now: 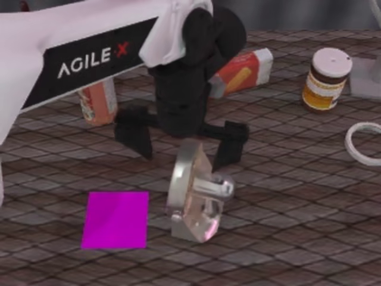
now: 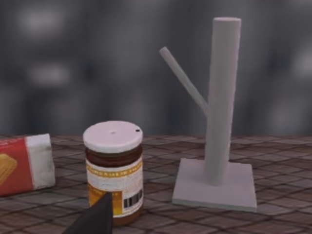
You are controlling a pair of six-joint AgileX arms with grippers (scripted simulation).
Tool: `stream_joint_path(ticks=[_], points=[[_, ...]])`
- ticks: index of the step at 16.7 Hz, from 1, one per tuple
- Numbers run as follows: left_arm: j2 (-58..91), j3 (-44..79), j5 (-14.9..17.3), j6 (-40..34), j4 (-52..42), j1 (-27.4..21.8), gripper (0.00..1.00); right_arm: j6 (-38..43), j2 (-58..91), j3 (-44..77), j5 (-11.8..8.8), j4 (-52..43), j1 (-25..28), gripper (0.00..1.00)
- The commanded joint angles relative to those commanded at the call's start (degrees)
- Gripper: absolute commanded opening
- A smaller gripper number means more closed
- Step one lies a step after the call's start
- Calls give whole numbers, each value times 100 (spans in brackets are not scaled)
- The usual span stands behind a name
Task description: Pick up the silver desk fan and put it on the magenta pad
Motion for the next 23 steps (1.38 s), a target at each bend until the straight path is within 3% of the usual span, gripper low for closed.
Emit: stream_joint_path(ticks=[3,16,23], points=[[0,-5,0,0,5,0,100,0,0,0,0,0,0,100],[0,-5,0,0,5,0,2,0,0,0,0,0,0,100],[0,-5,0,0,5,0,0,0,0,0,0,0,0,100]])
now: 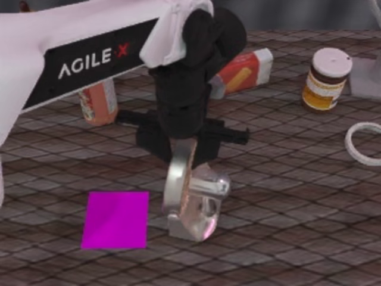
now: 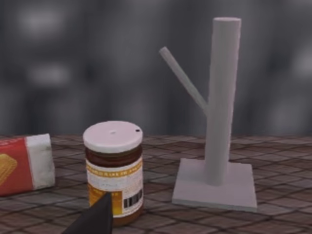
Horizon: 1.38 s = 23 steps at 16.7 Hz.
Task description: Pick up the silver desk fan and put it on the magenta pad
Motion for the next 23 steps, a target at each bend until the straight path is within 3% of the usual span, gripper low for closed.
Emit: stream_joint_path(ticks=[4,10,16,20,23], points=[[9,104,0,9,-104,6,0,0,0,0,0,0,0,100],[18,1118,-1,-4,-1105,103,0,0,0,0,0,0,0,100],[0,1120,-2,-63,-1133,85,0,0,0,0,0,0,0,100],[-173,864,3,-919,-1159,175,0,0,0,0,0,0,0,100],[-438,536,11,-2193,-1160,308,0,0,0,0,0,0,0,100]])
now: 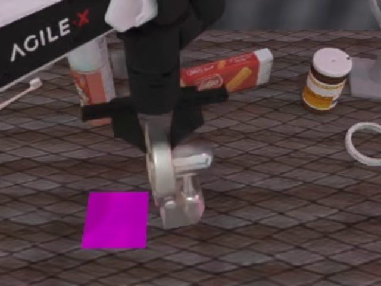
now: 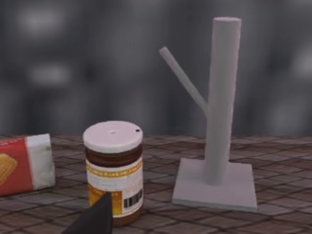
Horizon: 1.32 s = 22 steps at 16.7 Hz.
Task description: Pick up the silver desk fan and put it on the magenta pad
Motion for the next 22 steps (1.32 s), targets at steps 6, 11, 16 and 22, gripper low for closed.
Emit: stream_joint_path(ticks=[6,11,16,22], points=[[-809,-944,16,-3497,94,372,0,0,0,0,0,0,0,100],[-1549,-1798,27,-5989,250,697,0,0,0,0,0,0,0,100],[-1979,-2259,35,-7067,363,876,0,0,0,0,0,0,0,100],[-1970,-2277,35,-7073,378,850,0,0,0,0,0,0,0,100]])
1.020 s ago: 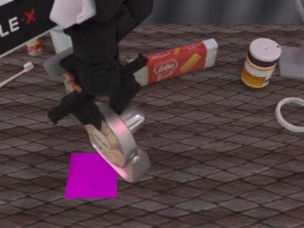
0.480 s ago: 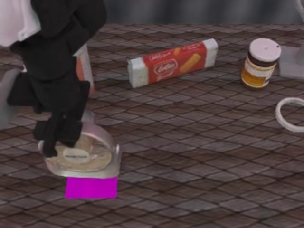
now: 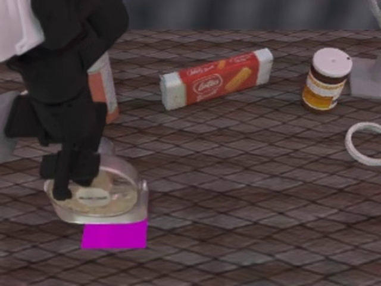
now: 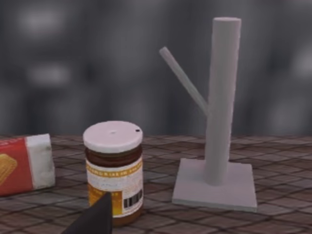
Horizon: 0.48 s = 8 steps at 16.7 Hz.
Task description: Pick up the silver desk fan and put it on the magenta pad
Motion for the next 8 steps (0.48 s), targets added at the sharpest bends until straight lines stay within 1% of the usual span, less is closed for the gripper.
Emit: stream_joint_path(ticks=[5,8], points=[[57,-628,1,9,710,57,0,0,0,0,0,0,0,100],[69,-687,0,5,770,61,0,0,0,0,0,0,0,100]])
